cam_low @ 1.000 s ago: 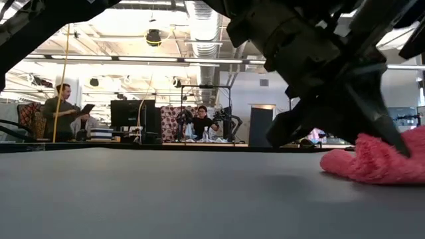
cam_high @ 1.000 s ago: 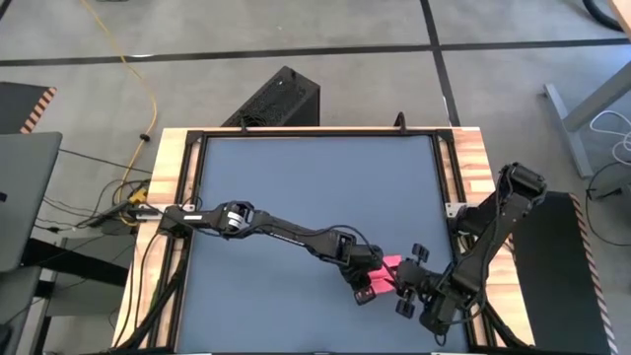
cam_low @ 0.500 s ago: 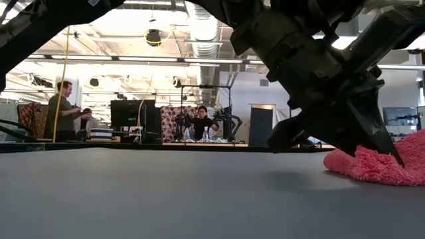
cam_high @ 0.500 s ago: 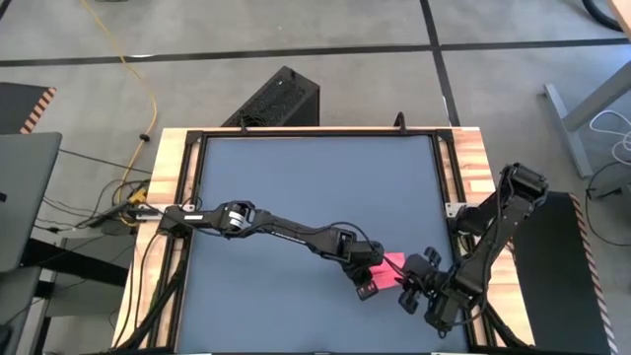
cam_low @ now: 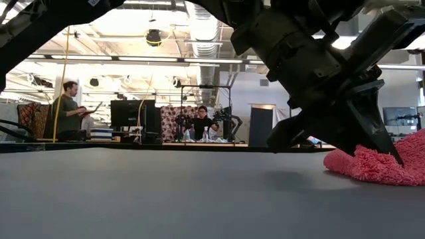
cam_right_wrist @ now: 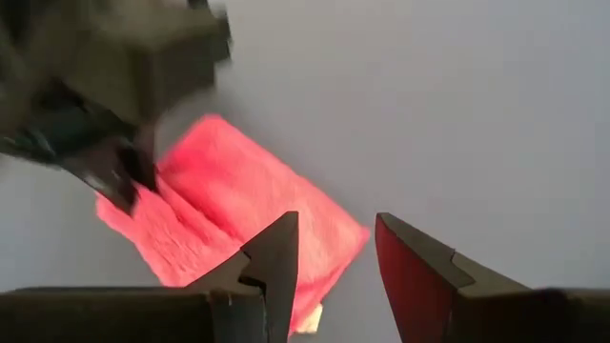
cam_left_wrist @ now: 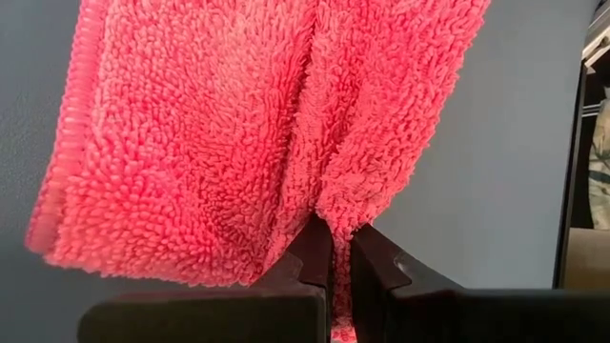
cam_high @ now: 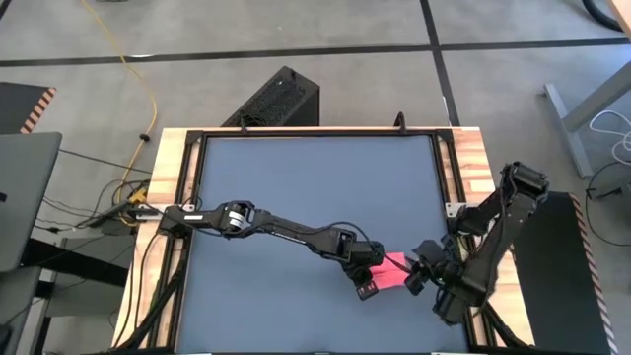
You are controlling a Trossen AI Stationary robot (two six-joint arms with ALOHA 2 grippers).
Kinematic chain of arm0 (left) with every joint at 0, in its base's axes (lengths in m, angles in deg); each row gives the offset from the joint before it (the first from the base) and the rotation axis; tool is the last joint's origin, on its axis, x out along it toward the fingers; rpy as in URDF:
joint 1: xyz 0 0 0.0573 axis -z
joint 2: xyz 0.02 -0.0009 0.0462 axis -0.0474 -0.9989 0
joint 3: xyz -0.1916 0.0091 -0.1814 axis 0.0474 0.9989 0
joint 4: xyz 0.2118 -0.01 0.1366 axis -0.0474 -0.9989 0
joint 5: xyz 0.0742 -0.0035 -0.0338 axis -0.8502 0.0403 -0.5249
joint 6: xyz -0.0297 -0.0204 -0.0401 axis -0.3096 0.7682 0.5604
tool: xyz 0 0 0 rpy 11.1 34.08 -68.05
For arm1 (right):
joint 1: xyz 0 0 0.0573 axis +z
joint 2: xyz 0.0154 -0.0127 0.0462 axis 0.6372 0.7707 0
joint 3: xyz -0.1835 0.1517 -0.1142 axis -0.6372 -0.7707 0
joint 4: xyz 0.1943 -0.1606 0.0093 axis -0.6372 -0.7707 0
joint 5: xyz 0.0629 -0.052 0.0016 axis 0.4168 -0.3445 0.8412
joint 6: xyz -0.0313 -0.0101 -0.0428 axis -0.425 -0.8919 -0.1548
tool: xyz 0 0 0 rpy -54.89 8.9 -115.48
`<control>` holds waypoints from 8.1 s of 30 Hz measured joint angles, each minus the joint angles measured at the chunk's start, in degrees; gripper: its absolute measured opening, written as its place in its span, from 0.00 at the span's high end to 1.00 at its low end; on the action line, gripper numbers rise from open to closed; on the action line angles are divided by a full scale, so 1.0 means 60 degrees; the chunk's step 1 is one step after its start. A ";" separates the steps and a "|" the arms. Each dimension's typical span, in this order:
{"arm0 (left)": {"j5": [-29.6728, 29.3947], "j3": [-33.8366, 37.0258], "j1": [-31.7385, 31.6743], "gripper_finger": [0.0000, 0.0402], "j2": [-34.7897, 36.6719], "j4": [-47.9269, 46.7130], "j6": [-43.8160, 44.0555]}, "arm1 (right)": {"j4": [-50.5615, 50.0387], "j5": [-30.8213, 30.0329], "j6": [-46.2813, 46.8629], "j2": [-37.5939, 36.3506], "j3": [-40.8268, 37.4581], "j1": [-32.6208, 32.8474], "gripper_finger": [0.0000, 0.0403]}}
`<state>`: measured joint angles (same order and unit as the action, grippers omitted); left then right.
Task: Roll towel
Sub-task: Roll the pink towel
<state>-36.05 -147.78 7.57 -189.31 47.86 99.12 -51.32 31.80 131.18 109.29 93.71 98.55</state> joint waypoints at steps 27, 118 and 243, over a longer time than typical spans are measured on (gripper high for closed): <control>0.0348 -0.0011 -0.0015 1.00 0.0004 0.0525 0.0319 | 0.3762 -0.1477 -0.5494 0.2592 0.0690 0.1382 0.59; 0.0291 -0.0018 -0.0055 1.00 0.0018 0.0586 0.0424 | 0.3487 0.0992 -0.6236 0.2654 -0.0243 -0.0676 0.96; -0.2255 -0.0780 0.0928 0.99 0.0867 -0.0147 -0.2606 | 0.4933 0.1303 -0.5724 0.2661 -0.0830 -0.0975 0.96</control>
<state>-49.58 -152.46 13.14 -184.11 46.98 83.48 -21.72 39.62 96.84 125.26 88.74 92.70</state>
